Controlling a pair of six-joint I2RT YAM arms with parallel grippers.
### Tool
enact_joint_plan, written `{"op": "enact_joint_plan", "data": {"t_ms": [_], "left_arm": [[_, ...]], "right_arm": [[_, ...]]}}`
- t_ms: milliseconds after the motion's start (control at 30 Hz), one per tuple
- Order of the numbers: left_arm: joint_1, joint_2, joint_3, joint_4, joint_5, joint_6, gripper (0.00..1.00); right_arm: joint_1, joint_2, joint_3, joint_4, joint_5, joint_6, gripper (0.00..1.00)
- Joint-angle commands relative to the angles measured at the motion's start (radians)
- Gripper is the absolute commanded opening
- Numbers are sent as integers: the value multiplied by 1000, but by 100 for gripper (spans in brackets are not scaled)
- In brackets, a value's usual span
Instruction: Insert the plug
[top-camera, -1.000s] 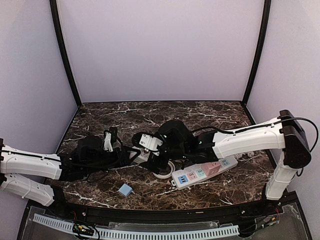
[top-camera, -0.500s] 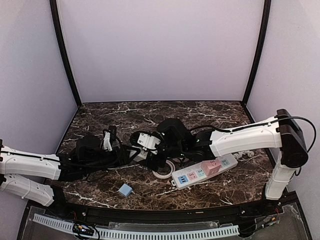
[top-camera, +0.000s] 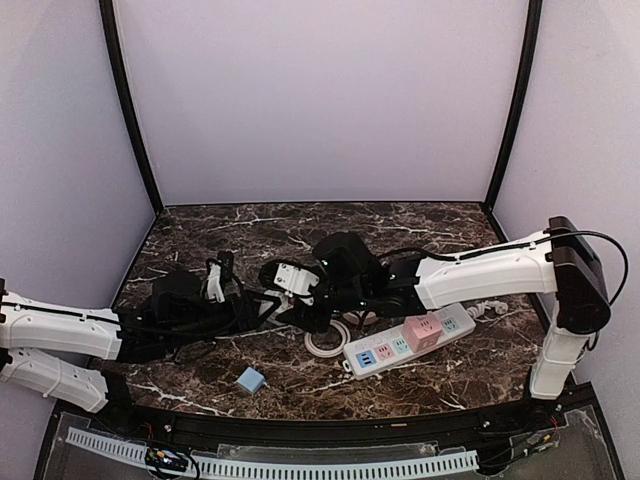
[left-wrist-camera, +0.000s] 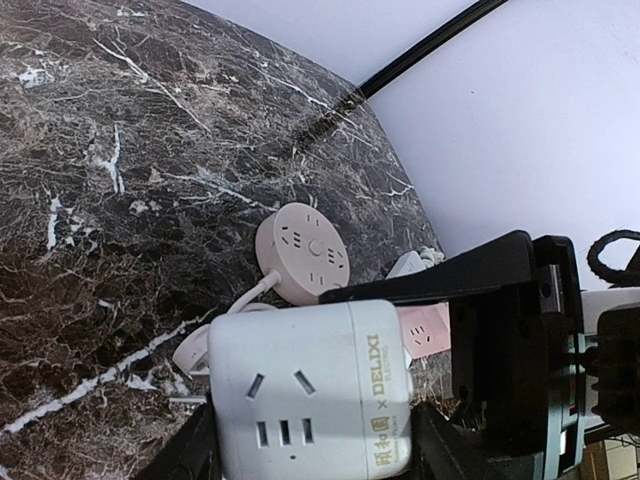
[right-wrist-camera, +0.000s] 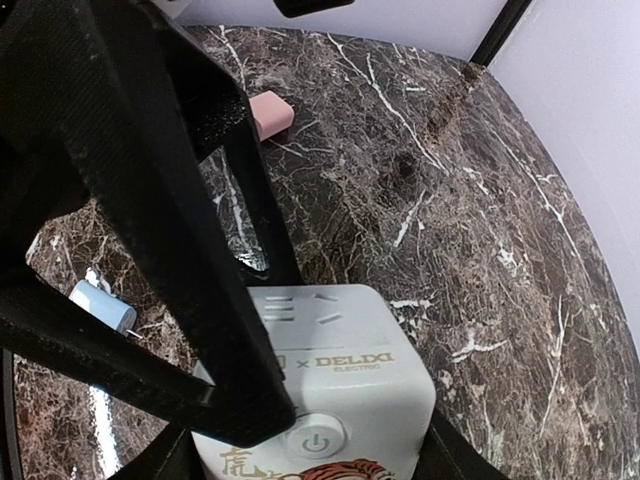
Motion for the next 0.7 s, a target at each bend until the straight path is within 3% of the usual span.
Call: {"op": "enact_joint_plan", "data": {"t_ms": [0, 233, 300, 400, 500, 667], "left_arm": [[-4, -19, -7, 38, 1, 19, 35], [-4, -9, -9, 56, 10, 25, 35], [-4, -8, -18, 78, 17, 29, 44], [-4, -13, -34, 101, 12, 27, 75], [-4, -21, -35, 82, 1, 30, 97], [-4, -40, -39, 68, -10, 28, 100]], "right_arm": [[-9, 25, 32, 14, -30, 2, 56], [-12, 33, 42, 8, -39, 1, 38], [-11, 34, 46, 2, -41, -3, 32], [-13, 26, 48, 0, -46, -8, 22], [-16, 14, 52, -37, -46, -16, 10], [-23, -16, 60, -86, -30, -26, 4]]}}
